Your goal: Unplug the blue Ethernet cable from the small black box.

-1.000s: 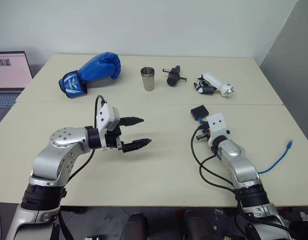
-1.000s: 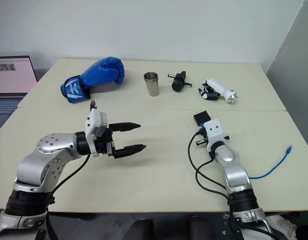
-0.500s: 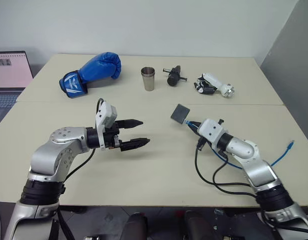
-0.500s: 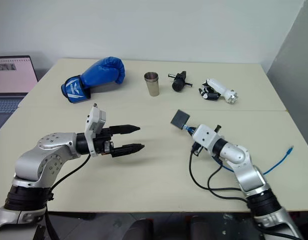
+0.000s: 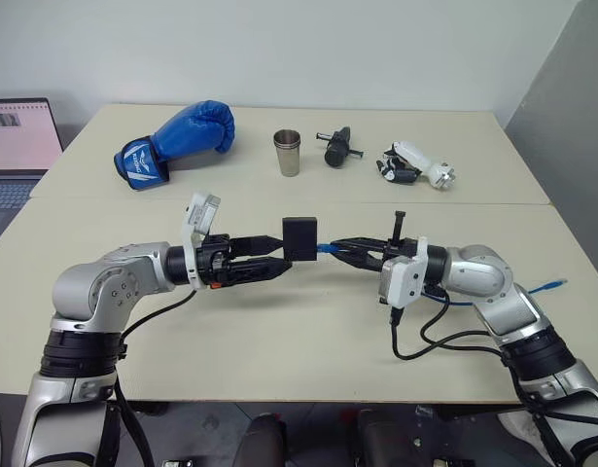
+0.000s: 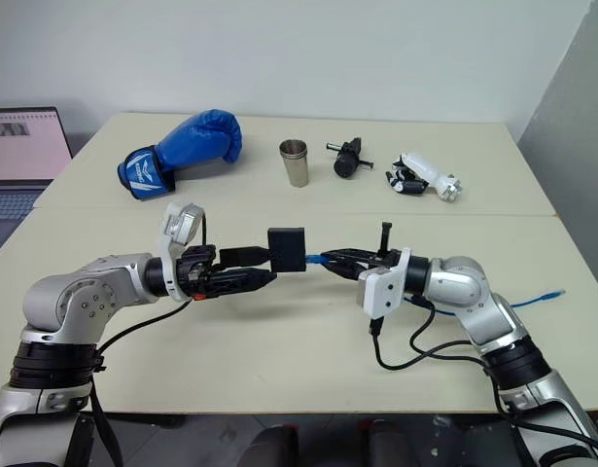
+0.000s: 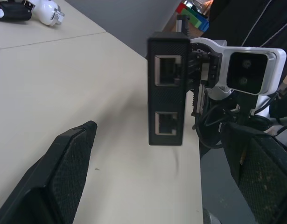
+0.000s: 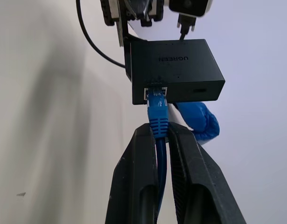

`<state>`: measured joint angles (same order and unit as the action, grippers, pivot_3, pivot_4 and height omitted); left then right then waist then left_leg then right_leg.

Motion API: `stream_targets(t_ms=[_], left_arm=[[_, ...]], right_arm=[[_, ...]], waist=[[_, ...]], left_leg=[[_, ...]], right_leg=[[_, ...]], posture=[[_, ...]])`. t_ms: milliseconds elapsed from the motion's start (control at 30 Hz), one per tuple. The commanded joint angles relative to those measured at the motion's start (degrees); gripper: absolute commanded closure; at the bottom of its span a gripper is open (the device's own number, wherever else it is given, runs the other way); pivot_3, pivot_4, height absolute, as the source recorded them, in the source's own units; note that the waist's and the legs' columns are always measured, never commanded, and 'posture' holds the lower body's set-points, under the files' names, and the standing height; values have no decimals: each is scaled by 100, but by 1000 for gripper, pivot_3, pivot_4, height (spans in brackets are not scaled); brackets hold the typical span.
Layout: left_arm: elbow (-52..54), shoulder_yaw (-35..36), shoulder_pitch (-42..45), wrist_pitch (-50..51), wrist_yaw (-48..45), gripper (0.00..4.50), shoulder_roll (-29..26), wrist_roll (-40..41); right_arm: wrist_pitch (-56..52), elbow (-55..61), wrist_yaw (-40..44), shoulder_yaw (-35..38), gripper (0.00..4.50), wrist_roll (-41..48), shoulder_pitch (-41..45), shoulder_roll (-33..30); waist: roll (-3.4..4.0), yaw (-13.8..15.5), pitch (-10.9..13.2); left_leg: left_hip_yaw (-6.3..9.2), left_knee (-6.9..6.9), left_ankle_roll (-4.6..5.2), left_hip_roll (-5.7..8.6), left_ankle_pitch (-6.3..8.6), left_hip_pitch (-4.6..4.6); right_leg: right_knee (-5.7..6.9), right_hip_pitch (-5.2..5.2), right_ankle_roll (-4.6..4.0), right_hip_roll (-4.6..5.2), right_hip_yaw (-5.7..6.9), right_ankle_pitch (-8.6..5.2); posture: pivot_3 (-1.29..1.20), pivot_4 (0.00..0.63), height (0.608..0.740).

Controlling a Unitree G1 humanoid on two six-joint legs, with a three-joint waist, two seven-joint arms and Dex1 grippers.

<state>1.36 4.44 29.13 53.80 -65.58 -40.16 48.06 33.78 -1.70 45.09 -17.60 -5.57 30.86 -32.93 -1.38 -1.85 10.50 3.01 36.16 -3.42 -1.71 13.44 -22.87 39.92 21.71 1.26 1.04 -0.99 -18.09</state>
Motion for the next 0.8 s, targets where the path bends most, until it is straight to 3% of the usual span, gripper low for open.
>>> stream_targets(t_ms=[33, 267, 500, 800], left_arm=[[160, 197, 111, 189, 106, 0, 35, 234], [94, 251, 209, 393, 199, 0, 121, 396], [71, 146, 200, 366, 99, 1184, 69, 327], [59, 38, 165, 223, 50, 3150, 51, 133]], right_arm=[[257, -1, 53, 5, 4408, 27, 187, 52], [398, -74, 105, -23, 4409, 46, 266, 106], [436, -56, 131, -45, 4410, 16, 275, 132], [443, -56, 140, -81, 4410, -87, 276, 145]], waist=[[0, 0, 0], [0, 0, 0], [0, 0, 0], [0, 0, 0]], left_leg=[[0, 0, 0, 0, 0, 0], [1, 3, 0, 0, 0, 0], [0, 3, -1, 0, -1, 1], [0, 4, -2, 0, -1, 1]], right_leg=[[0, 0, 0, 0, 0, 0], [1, -1, 0, 0, 0, 0], [2, -1, -1, 1, -1, 0], [2, -1, -1, 1, -1, 0]], posture=[[0, 150, 740], [0, 150, 740], [0, 150, 740], [0, 150, 740]])
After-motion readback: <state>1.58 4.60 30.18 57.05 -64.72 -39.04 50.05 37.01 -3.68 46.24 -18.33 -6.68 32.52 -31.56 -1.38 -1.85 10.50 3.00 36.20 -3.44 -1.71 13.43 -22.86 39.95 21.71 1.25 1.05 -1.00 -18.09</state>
